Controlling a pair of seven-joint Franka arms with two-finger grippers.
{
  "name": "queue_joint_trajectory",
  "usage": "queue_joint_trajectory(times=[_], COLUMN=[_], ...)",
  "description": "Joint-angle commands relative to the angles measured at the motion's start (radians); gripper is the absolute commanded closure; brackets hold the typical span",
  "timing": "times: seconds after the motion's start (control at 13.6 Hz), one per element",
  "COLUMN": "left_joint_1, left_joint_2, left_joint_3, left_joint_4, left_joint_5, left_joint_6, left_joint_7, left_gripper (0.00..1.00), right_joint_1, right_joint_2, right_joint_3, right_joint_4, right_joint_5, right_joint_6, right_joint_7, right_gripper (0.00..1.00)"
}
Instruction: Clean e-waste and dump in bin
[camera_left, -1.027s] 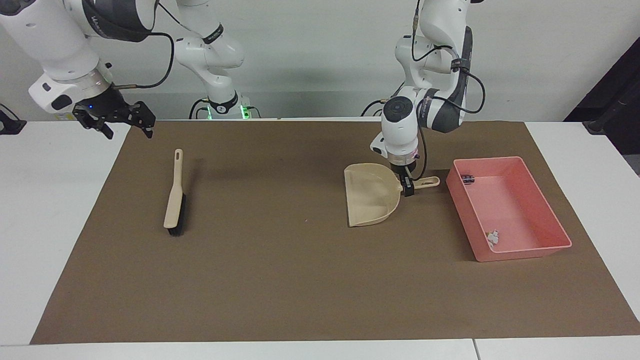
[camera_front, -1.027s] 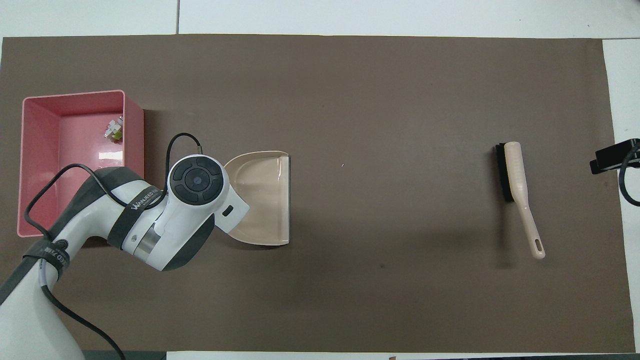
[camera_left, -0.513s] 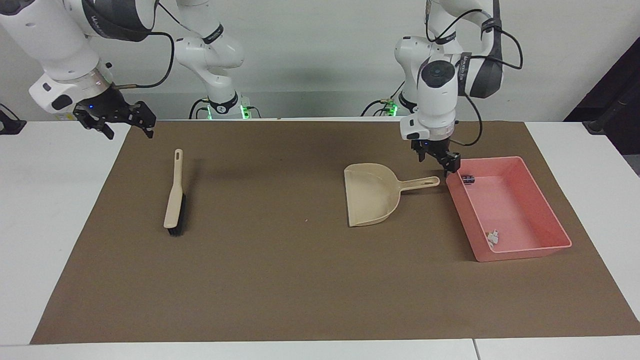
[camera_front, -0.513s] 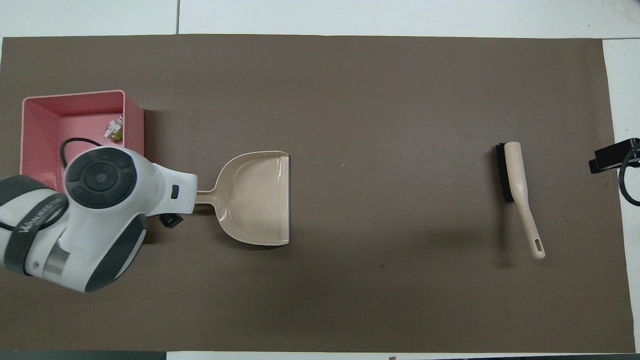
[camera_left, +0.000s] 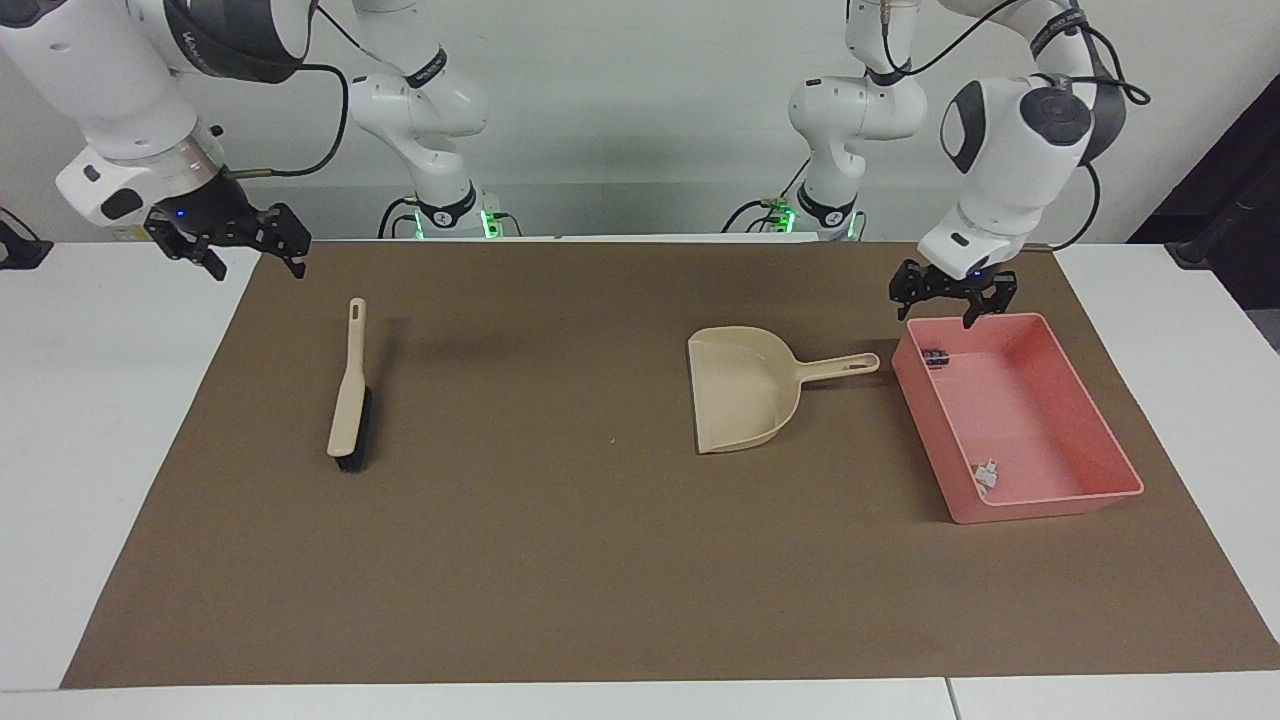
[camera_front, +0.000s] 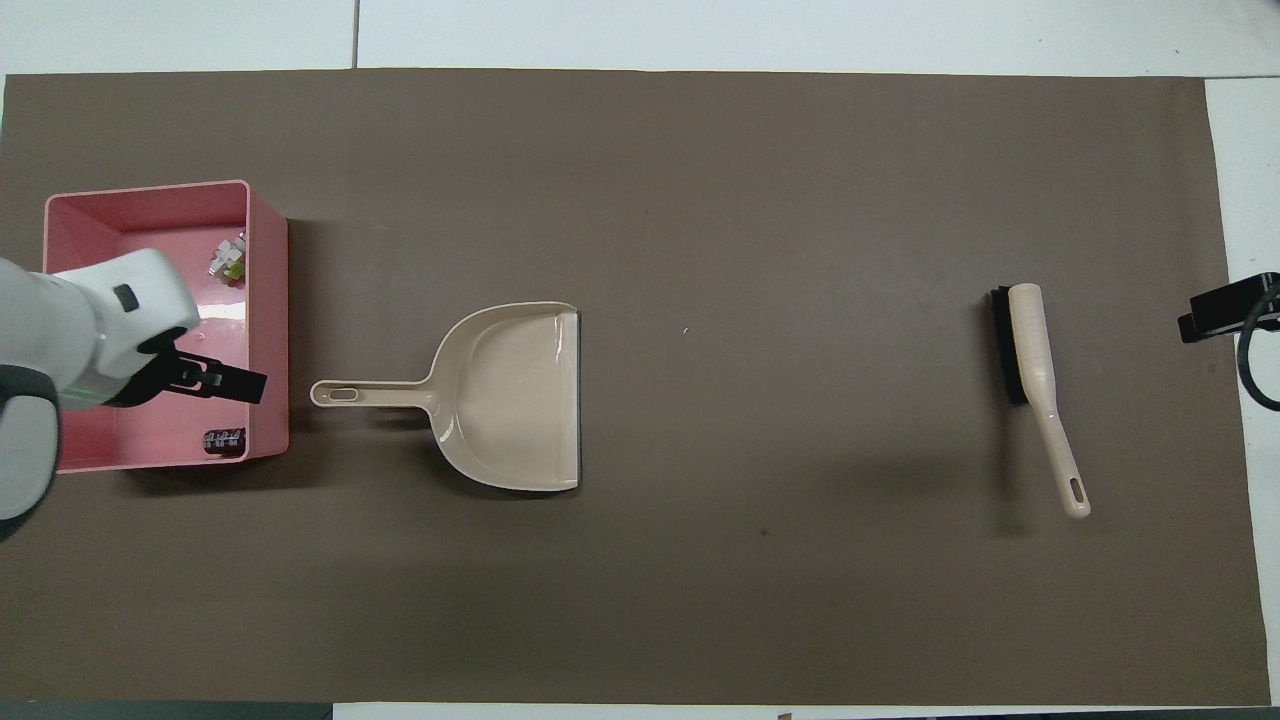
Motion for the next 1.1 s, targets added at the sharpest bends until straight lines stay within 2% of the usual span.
queue_joint_trajectory(times=[0.0,0.15,0.29,0.73,1.03], left_joint_1=[0.031,0.061,0.081,0.107,0.107], left_joint_2=[0.106,0.135,0.150,0.114,0.109], left_joint_3=[-0.008,-0.008,-0.008,-0.007,-0.007], left_joint_4=[0.237,0.367,0.440,0.379,0.377], left_joint_5=[-0.038,-0.041,-0.042,-0.041,-0.041], left_joint_6=[-0.133,-0.216,-0.281,-0.285,-0.288], left_joint_7=[-0.029,-0.029,-0.027,-0.026,-0.038], left_gripper=[0.02,0.02,0.02,0.02,0.02], right_joint_1=[-0.004,-0.005,-0.005,-0.008,-0.010], right_joint_2=[-0.009,-0.009,-0.009,-0.011,-0.011], right_joint_3=[0.003,0.001,0.001,0.001,0.001], right_joint_4=[-0.009,-0.011,-0.011,-0.012,-0.014], right_joint_5=[0.010,0.012,0.012,0.012,0.012], right_joint_6=[0.014,0.014,0.014,0.015,0.015], right_joint_7=[0.001,-0.001,-0.002,-0.005,-0.007], right_gripper=[0.01,0.01,0.01,0.01,0.01])
